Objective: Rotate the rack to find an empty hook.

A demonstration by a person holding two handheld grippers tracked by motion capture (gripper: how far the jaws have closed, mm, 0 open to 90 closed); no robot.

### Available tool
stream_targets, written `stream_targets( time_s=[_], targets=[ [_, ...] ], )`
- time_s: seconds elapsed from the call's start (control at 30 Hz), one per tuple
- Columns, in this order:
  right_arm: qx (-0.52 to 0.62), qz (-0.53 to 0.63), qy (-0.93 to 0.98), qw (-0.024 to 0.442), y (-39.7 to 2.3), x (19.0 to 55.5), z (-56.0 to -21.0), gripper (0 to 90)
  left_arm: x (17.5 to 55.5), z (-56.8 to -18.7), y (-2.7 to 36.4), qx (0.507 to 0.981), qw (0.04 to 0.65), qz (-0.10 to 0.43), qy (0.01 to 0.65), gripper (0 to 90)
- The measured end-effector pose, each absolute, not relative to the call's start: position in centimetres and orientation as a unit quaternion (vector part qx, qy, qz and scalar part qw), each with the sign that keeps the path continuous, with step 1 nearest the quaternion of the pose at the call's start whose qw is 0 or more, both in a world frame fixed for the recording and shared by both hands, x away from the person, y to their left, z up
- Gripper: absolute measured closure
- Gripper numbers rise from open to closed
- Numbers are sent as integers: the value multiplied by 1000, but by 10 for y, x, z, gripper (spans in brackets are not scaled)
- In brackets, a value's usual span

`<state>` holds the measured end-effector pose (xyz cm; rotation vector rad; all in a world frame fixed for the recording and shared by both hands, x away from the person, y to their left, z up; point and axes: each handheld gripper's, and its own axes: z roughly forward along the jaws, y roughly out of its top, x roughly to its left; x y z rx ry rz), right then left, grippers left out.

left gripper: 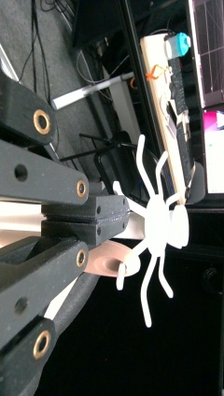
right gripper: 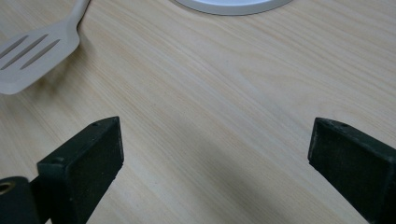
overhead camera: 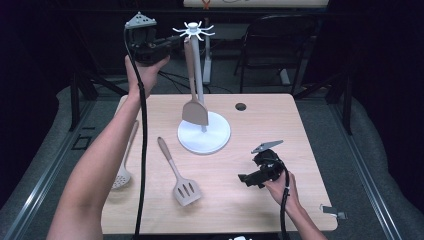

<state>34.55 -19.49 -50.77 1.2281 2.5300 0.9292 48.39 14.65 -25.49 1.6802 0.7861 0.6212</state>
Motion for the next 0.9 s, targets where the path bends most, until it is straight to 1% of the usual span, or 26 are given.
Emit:
stream_targets(
  time_s=[0.2,0.27,0.37,0.43,0.53,0.57,0.67,0.83,0.87,0.9],
  targets=[
    [412,311,851,92,-195,346,-508,33,482,-256,150,713,561,257,332,893],
    [408,314,852,90,-195,345,-507,36,480,-258,153,716,559,256,331,872],
    [408,310,853,97,-196,345,-506,38,477,-262,159,721,551,257,332,811],
    [412,310,852,95,-196,344,-506,38,476,-265,163,724,544,257,338,741],
    [410,311,852,93,-196,344,-507,37,475,-272,169,728,529,253,355,596],
    [409,310,853,94,-195,344,-507,37,475,-276,171,731,523,252,359,561],
    [407,309,854,92,-194,344,-507,37,475,-287,176,740,508,247,366,460],
    [409,312,853,88,-192,344,-508,37,473,-307,183,753,487,238,374,334],
    [409,311,853,88,-192,344,-508,37,473,-312,183,757,478,239,375,291],
    [408,312,854,86,-192,344,-508,37,472,-317,184,766,465,239,374,274]
  ],
)
